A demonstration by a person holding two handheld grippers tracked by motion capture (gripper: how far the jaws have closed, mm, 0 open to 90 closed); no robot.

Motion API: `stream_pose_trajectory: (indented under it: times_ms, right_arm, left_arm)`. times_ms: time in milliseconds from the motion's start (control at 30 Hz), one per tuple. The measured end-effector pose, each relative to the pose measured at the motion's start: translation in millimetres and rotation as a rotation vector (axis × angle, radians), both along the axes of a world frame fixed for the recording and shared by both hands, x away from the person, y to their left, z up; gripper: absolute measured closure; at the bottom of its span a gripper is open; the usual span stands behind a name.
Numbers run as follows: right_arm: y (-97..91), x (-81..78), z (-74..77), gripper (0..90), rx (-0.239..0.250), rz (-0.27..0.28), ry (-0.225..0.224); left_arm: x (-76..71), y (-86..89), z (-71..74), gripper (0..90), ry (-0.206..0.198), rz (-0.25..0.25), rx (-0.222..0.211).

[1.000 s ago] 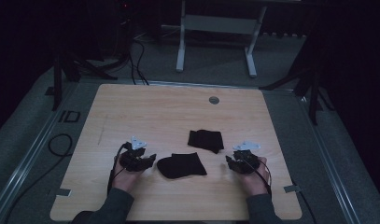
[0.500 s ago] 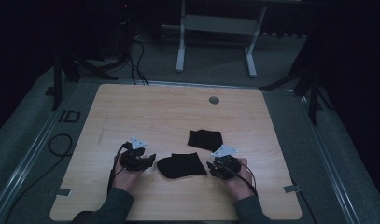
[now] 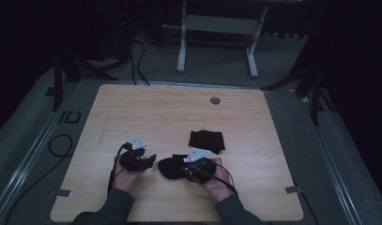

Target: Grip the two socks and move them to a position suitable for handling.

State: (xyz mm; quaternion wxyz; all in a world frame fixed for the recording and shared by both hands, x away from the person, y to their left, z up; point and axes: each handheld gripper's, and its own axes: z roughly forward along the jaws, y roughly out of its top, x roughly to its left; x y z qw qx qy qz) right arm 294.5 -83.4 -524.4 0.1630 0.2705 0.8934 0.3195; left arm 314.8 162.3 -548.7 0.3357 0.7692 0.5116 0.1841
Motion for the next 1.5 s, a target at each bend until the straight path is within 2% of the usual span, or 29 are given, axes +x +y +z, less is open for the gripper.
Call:
stream_pose_trajectory:
  times_ms: [333,567,700,733,833,900,967,1067,1100,1200,1333,1500]
  right_arm:
    - [44.2,-6.3,-2.0,58.8,-0.014,0.105,0.003]
    - [62.3,-3.4,-8.2,55.9,-0.024,0.119,0.015]
    - [73.0,0.6,-15.7,55.5,-0.052,0.120,0.035]
    - [74.2,0.8,-16.6,57.1,-0.055,0.120,0.036]
    - [75.2,2.0,-17.1,75.4,-0.055,0.120,0.033]
    - [72.1,2.9,-14.7,83.8,-0.029,0.107,0.029]
    - [66.5,3.4,-10.5,85.2,0.007,0.086,0.036]
    - [55.5,4.1,-2.6,85.3,0.048,0.053,0.033]
    - [55.5,4.1,-2.6,85.3,0.048,0.053,0.033]
    - [38.7,8.4,7.5,85.3,0.108,0.020,0.028]
    - [23.5,13.8,14.5,85.3,0.184,-0.018,0.062]
    - [9.6,14.6,25.7,85.3,0.239,-0.053,0.048]
  left_arm:
    - [0.2,2.3,0.7,46.7,-0.002,0.009,-0.004]
    - [0.3,3.1,0.8,46.6,-0.001,0.010,-0.002]
    - [0.3,2.6,0.7,46.6,-0.001,0.008,-0.002]
    - [0.3,2.5,0.6,46.6,-0.001,0.008,-0.001]
    - [0.1,2.6,0.9,46.6,-0.002,0.008,-0.001]
    - [0.0,3.1,1.3,46.5,-0.003,0.008,-0.001]
    - [-0.8,2.7,1.9,46.5,-0.007,0.008,-0.003]
    - [-1.3,1.3,2.1,46.6,-0.009,0.004,0.000]
    - [-1.3,1.3,2.1,46.5,-0.009,0.004,0.000]
    - [-2.2,-2.4,2.4,46.6,-0.010,-0.013,0.006]
    - [-3.7,-8.6,2.7,46.5,-0.014,-0.041,0.021]
    - [-5.6,-16.2,3.0,46.7,-0.020,-0.066,0.025]
